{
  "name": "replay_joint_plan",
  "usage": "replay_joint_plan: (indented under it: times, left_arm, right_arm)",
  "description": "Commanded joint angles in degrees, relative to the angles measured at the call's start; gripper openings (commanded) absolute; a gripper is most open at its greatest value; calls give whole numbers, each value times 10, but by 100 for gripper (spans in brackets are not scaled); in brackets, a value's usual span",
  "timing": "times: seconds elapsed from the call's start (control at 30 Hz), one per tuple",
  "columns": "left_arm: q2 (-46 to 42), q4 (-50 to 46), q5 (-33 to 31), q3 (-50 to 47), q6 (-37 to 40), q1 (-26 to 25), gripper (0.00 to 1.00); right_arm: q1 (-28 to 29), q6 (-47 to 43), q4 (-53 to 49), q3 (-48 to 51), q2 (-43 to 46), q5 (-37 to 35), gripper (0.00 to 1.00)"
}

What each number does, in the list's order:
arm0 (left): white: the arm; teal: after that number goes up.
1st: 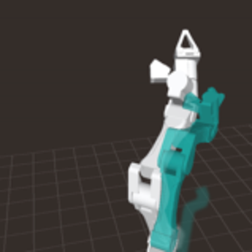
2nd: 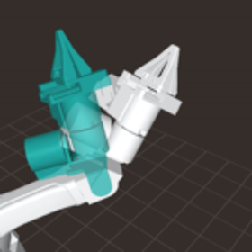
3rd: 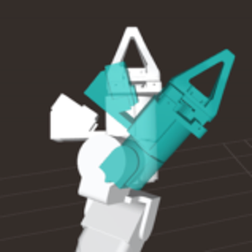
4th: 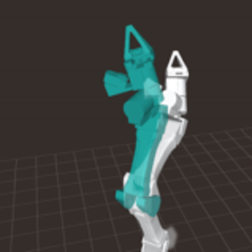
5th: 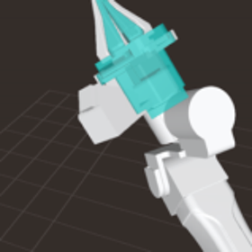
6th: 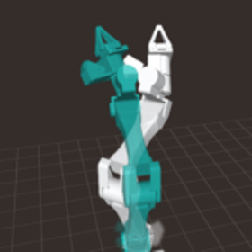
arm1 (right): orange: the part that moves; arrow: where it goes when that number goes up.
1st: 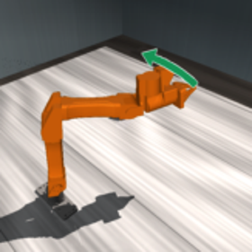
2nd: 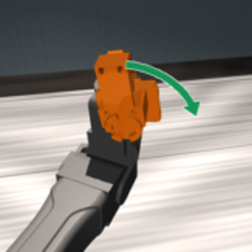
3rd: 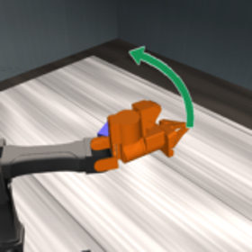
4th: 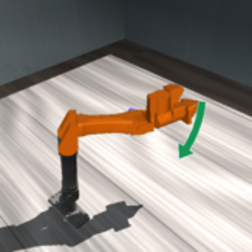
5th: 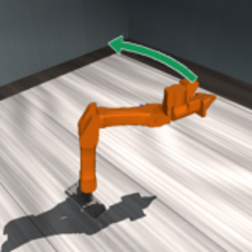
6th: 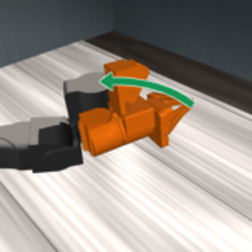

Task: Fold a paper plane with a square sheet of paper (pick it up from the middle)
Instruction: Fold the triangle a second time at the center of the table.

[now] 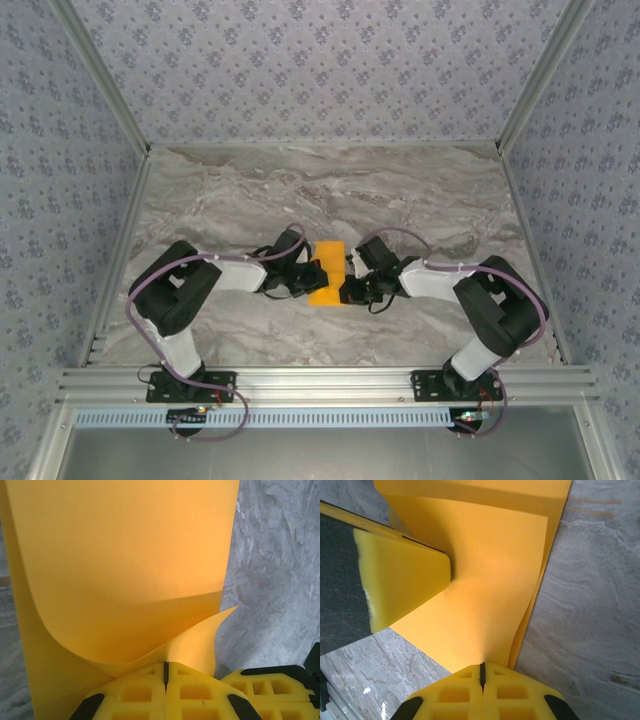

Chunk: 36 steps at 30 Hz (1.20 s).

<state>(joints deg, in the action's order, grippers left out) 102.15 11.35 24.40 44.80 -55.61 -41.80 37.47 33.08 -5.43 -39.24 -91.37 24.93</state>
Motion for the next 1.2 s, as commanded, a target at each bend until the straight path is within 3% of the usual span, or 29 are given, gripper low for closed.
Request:
replay_joint_plan:
  times: [0.0, 0.13, 0.73, 0.97, 1.17]
  left_arm:
    - [-32, 12, -29, -12, 41, 2, 4]
    - [-59, 3, -36, 1, 54, -14, 5]
    - [-12, 53, -57, -41, 2, -55, 3]
    - [4, 28, -88, -32, 14, -52, 3]
    - [-9, 10, -114, -31, 31, -9, 3]
  right_arm:
    - [-3, -8, -89, 9, -28, -23, 0]
    - [-2, -5, -86, 9, -39, -29, 0]
    - [1, 5, -94, 2, -50, -38, 0]
    - [4, -5, -107, 5, -50, -53, 0]
    - [3, -13, -119, 11, -49, -70, 0]
